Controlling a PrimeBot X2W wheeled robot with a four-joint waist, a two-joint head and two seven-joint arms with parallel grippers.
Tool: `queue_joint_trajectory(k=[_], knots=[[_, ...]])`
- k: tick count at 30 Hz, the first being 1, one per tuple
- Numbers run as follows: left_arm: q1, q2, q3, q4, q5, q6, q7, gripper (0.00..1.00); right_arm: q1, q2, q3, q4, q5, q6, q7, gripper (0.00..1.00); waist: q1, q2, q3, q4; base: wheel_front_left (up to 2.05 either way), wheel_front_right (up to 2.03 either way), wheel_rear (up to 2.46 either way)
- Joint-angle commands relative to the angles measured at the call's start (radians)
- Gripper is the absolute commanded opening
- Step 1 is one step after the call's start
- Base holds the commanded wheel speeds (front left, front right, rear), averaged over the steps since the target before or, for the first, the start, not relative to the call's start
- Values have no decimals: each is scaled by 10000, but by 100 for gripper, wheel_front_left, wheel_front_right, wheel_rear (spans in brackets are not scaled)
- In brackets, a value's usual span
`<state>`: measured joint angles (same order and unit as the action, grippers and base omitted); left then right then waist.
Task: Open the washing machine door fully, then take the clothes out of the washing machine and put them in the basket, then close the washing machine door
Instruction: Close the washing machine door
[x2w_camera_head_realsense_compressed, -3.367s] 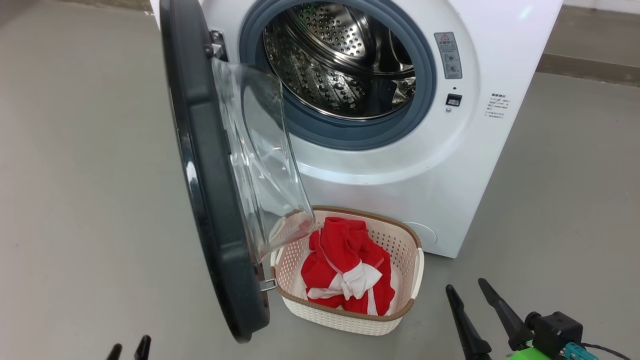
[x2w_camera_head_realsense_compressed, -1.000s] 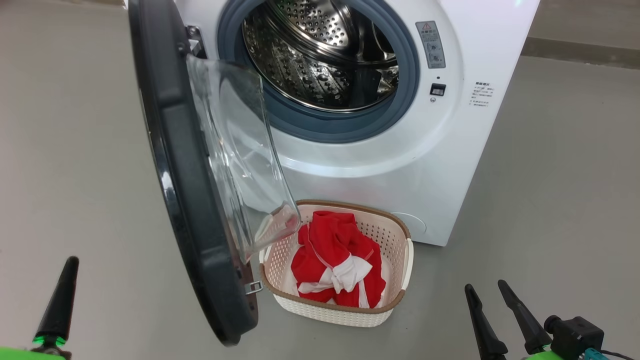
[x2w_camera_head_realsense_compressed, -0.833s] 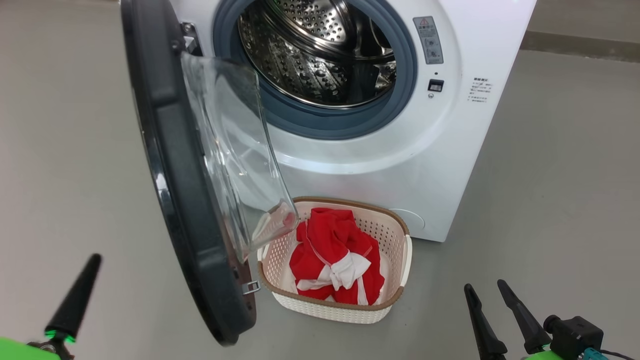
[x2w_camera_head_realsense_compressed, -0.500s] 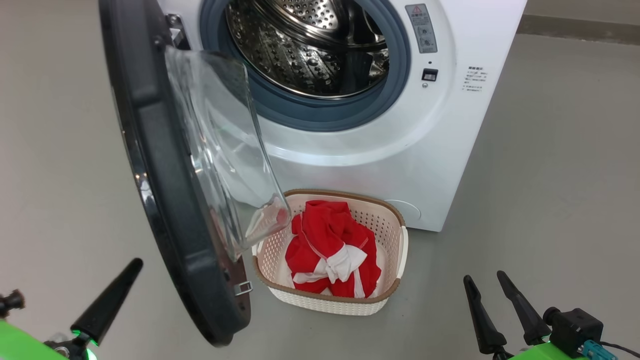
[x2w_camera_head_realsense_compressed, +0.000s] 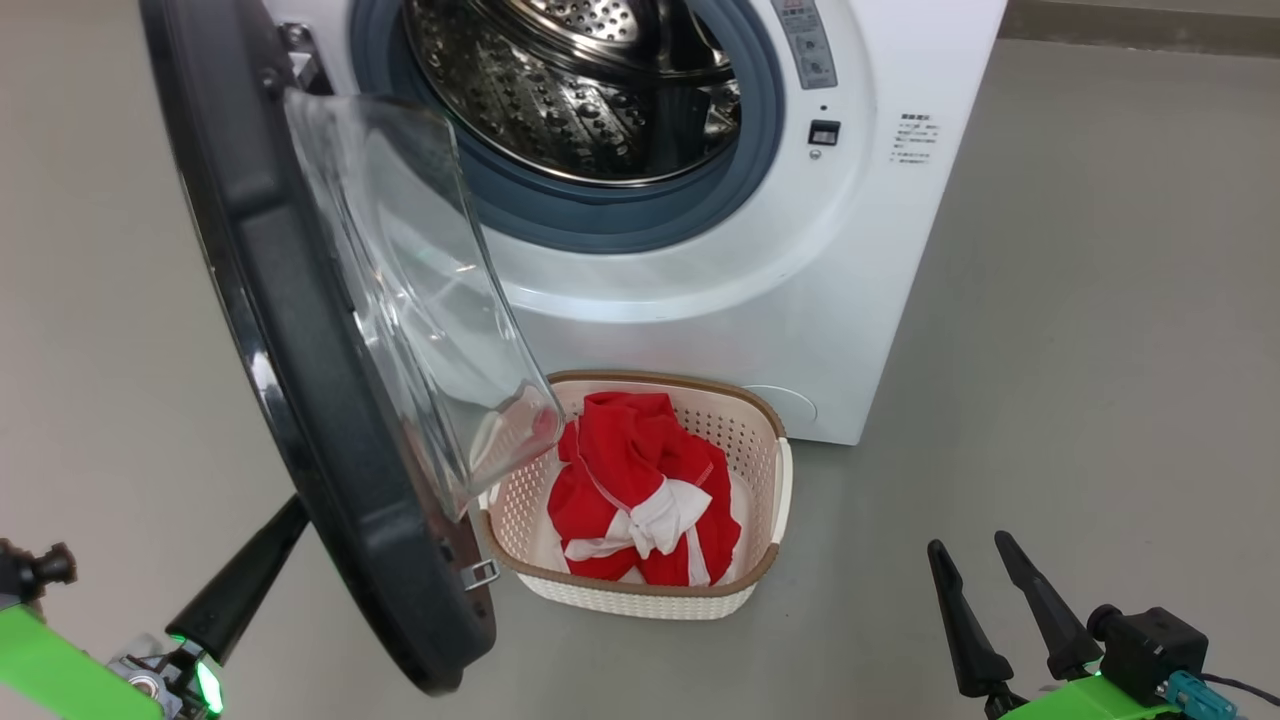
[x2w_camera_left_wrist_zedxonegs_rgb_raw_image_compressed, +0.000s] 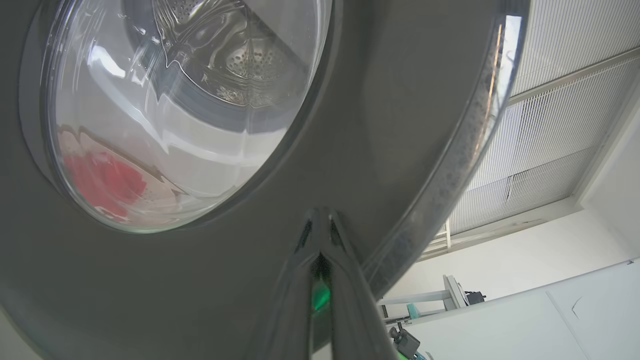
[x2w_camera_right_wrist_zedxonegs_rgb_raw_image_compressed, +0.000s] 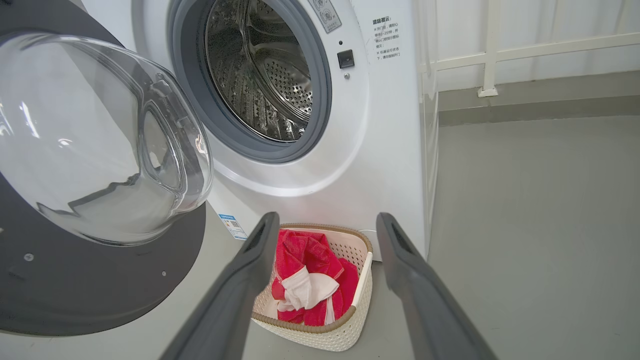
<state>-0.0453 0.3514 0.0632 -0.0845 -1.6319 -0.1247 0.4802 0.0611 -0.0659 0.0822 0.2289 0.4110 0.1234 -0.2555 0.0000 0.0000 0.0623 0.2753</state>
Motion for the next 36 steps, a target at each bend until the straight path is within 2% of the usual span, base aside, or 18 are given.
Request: queue_joint_trajectory(k=[1, 10, 20, 27, 36], knots=[[-565, 165, 409, -343, 78, -60, 115, 0, -382, -60, 219, -255, -99, 73, -63, 100, 0, 0, 23, -62, 0, 0, 0], [-855, -436, 141, -935, 621, -60, 116, 0, -520, 17, 183, -303, -93, 73, -63, 100, 0, 0, 265, -542, 0, 0, 0], [-1598, -737, -744, -912, 1347, -60, -910, 0, -746, 108, 159, -355, -87, 73, -63, 100, 0, 0, 660, -1226, 0, 0, 0], [-2497, -528, -1574, -337, 1794, -60, -2152, 0, -972, 146, 115, -418, -50, 73, -63, 100, 0, 0, 1038, -1764, 0, 0, 0], [-3659, 53, -2472, 396, 2059, -60, -3723, 0, -1239, 154, 78, -533, 223, 73, -63, 100, 0, 0, 1556, -2368, 0, 0, 0]])
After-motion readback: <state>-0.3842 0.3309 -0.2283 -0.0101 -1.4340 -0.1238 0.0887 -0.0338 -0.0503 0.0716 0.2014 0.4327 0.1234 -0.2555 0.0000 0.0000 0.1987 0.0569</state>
